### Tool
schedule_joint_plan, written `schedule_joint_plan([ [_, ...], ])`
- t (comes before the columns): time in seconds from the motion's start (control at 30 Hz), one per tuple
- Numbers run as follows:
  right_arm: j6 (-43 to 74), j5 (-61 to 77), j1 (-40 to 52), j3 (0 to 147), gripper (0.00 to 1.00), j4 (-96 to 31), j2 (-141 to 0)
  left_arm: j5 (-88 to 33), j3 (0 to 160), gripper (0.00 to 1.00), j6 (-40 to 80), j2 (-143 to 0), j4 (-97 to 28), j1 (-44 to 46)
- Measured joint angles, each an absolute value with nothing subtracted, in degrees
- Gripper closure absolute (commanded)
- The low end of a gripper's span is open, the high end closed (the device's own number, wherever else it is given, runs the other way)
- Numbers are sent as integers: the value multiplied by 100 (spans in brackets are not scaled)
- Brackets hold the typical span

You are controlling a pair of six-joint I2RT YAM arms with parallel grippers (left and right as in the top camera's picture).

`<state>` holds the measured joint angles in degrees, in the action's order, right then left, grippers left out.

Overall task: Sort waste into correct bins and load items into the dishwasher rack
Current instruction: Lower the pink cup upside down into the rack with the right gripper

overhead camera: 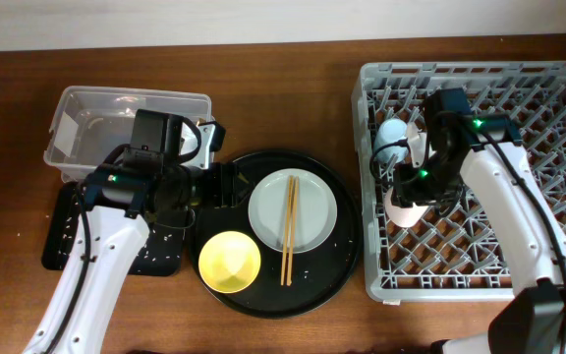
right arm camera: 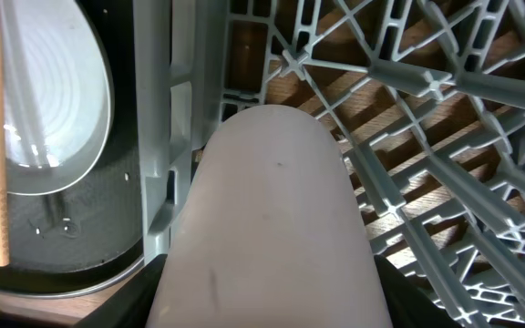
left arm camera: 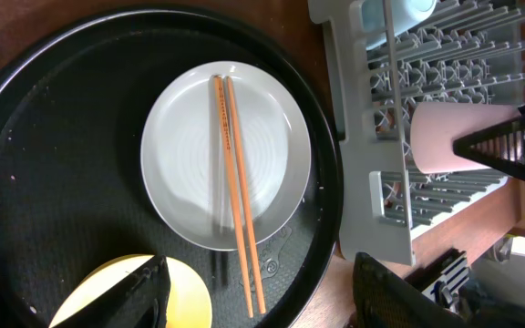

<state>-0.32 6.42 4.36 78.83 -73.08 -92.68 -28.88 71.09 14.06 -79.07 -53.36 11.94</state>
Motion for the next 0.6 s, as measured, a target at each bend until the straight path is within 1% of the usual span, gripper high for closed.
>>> schedule_joint_plan([
  [0.03, -23, 639, 436, 7883, 41, -7308, -9308, -2888, 7109, 37, 1406, -7907, -5336, 1194],
  [0.07, -14, 622, 436, 7883, 38, -7308, -9317, -2888, 7109, 37, 1406, -7907, -5336, 1194],
  [0.13, -1, 600, 436, 7883, 35, -7308, -9319, -2888, 7109, 36, 1406, -7907, -5336, 1194],
  [0.27, -1, 598, 436, 7883, 34, -7308, -9319, -2827, 7109, 36, 1406, -7907, -5339, 1194],
  [0.3, -3, 598, 436, 7883, 28, -7308, -9319, -2812, 7109, 36, 1406, -7907, -5341, 1194],
  [0.6, -1, 613, 436, 7883, 28, -7299, -9319, -2799, 7109, 36, 1406, -7907, -5358, 1194],
])
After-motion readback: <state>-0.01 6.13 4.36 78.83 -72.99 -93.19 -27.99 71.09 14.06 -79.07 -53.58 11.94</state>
